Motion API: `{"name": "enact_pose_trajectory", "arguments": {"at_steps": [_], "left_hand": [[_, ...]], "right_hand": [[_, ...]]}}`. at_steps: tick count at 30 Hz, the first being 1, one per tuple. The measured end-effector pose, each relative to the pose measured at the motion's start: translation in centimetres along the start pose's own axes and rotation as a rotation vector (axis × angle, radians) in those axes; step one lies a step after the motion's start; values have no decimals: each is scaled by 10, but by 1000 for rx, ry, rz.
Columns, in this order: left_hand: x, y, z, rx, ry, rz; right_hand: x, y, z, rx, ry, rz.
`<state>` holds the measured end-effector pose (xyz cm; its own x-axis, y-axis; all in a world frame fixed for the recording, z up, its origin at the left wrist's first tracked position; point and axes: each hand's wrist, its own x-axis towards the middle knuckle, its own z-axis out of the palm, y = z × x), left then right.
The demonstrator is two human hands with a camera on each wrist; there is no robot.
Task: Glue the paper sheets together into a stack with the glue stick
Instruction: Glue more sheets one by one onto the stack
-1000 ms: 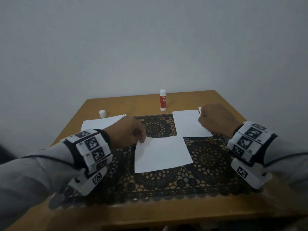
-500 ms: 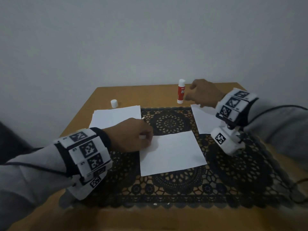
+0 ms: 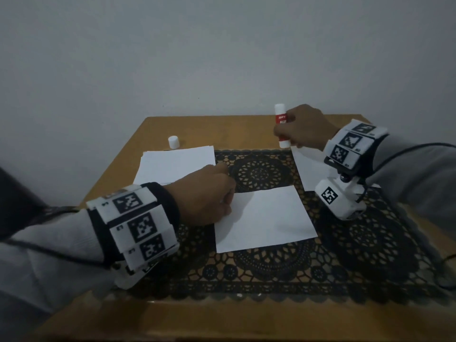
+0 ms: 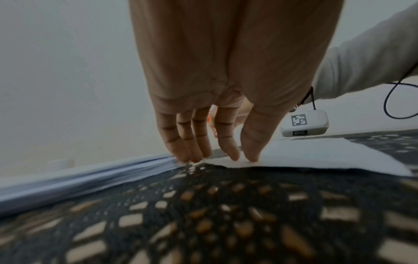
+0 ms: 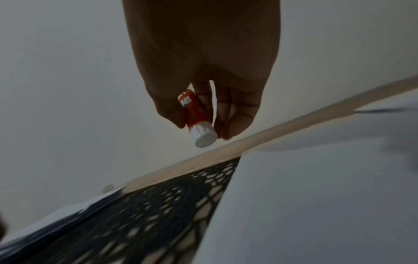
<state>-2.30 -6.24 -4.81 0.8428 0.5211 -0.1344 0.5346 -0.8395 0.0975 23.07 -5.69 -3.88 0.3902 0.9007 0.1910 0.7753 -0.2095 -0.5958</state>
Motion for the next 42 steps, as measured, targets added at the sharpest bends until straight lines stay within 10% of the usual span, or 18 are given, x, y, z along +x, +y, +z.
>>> {"name": "enact_pose_trajectory", "arguments": {"at_steps": [10, 26, 42], "left_hand": [[-55, 34, 15, 51, -100, 144], [-64, 42, 12, 132, -197, 127], [-39, 45, 4, 149, -39, 122]], "right_hand": [[-67, -41, -16, 31, -421, -190], [-94, -80, 37, -137, -317, -432], [-100, -19, -21, -270, -253, -234]]}}
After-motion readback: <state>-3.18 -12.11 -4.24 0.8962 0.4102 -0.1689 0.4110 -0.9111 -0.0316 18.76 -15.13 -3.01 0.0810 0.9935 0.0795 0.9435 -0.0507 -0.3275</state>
